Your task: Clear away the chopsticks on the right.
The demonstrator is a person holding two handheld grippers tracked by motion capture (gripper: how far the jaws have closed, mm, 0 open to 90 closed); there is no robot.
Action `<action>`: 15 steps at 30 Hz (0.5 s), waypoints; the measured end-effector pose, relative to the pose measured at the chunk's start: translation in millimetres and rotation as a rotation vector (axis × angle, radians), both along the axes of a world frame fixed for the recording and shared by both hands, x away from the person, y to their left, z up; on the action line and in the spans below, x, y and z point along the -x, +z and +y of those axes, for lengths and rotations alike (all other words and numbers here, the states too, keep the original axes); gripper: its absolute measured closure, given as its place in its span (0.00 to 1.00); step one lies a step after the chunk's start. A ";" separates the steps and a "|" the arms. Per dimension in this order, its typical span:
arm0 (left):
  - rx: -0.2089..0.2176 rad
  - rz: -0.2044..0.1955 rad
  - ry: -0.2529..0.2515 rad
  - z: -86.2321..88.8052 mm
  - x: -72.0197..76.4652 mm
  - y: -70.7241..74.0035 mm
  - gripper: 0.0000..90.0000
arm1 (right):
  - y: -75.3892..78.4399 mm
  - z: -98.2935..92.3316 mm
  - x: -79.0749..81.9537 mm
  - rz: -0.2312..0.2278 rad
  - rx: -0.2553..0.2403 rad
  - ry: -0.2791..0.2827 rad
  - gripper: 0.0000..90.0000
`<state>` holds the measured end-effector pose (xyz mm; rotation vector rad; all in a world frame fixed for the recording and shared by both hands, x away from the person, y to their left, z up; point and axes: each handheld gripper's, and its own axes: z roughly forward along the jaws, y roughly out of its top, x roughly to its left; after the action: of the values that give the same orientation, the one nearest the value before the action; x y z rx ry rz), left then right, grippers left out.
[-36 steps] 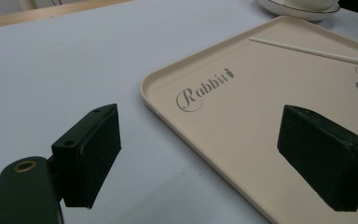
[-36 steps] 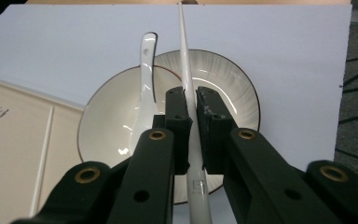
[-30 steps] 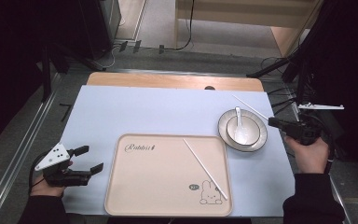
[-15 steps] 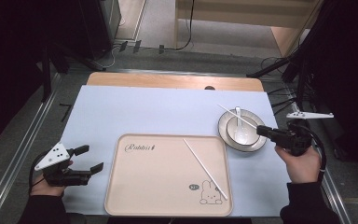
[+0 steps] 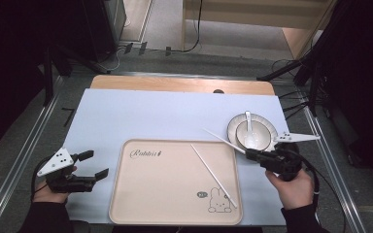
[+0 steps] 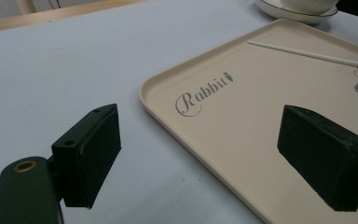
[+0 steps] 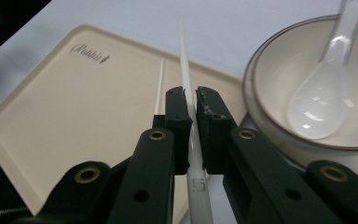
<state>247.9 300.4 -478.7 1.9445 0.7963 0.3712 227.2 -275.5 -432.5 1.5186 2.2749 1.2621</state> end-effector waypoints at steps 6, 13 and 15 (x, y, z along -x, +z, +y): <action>0.001 0.000 0.000 0.1 0.2 0.1 0.15 | -10.6 18.6 10.2 0.015 0.024 0.018 0.94; 0.002 -0.001 0.000 -0.2 0.2 0.2 0.15 | -31.8 31.1 18.7 0.055 0.079 0.016 0.94; 0.002 -0.002 0.002 -0.5 0.5 0.3 0.15 | -39.0 35.0 22.1 0.056 0.094 0.013 0.94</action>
<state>247.4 299.9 -478.3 1.9417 0.7967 0.3736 205.0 -240.5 -471.5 1.5276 2.3462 1.1123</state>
